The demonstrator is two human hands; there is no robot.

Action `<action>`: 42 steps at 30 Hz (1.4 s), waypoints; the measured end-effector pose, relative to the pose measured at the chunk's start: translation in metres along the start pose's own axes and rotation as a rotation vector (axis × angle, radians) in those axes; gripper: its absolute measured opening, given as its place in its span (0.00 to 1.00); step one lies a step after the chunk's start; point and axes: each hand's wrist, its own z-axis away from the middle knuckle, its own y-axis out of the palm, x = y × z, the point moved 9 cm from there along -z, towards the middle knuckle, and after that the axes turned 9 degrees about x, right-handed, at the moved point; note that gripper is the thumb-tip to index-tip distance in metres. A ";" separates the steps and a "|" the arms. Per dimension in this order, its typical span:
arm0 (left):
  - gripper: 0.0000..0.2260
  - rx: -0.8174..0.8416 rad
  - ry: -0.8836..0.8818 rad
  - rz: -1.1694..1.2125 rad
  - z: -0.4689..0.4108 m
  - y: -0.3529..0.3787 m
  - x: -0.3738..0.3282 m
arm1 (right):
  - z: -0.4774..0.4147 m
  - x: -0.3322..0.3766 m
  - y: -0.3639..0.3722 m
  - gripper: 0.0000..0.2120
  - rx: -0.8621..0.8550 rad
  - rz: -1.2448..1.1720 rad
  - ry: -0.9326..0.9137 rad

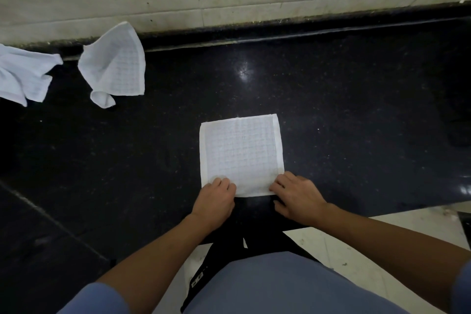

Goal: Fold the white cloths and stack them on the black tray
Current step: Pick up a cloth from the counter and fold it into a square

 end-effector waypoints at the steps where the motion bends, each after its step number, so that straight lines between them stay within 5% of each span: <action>1: 0.08 0.004 0.006 0.047 0.000 -0.001 0.000 | -0.002 0.005 0.003 0.09 0.018 0.013 0.004; 6: 0.05 0.035 -0.055 0.385 0.002 -0.006 0.008 | -0.011 0.006 0.002 0.05 -0.010 0.009 0.081; 14: 0.06 0.127 0.052 0.224 0.020 0.003 0.002 | 0.000 -0.001 -0.002 0.11 0.039 -0.052 0.023; 20: 0.06 0.160 -0.008 0.490 0.024 -0.018 0.036 | 0.000 -0.035 -0.035 0.06 0.067 -0.300 0.094; 26: 0.05 -0.019 -0.290 0.625 -0.011 -0.053 0.109 | -0.067 -0.085 -0.067 0.12 0.029 -0.546 0.294; 35: 0.06 -0.049 -0.567 0.653 -0.044 -0.051 0.151 | -0.107 -0.113 -0.048 0.11 0.056 -0.380 0.496; 38: 0.06 -0.087 -0.569 0.457 -0.036 -0.060 0.142 | -0.094 -0.097 -0.064 0.13 -0.086 -0.247 0.424; 42: 0.06 -0.151 -0.320 0.229 -0.019 -0.065 0.093 | -0.071 -0.040 -0.053 0.06 -0.153 -0.153 0.114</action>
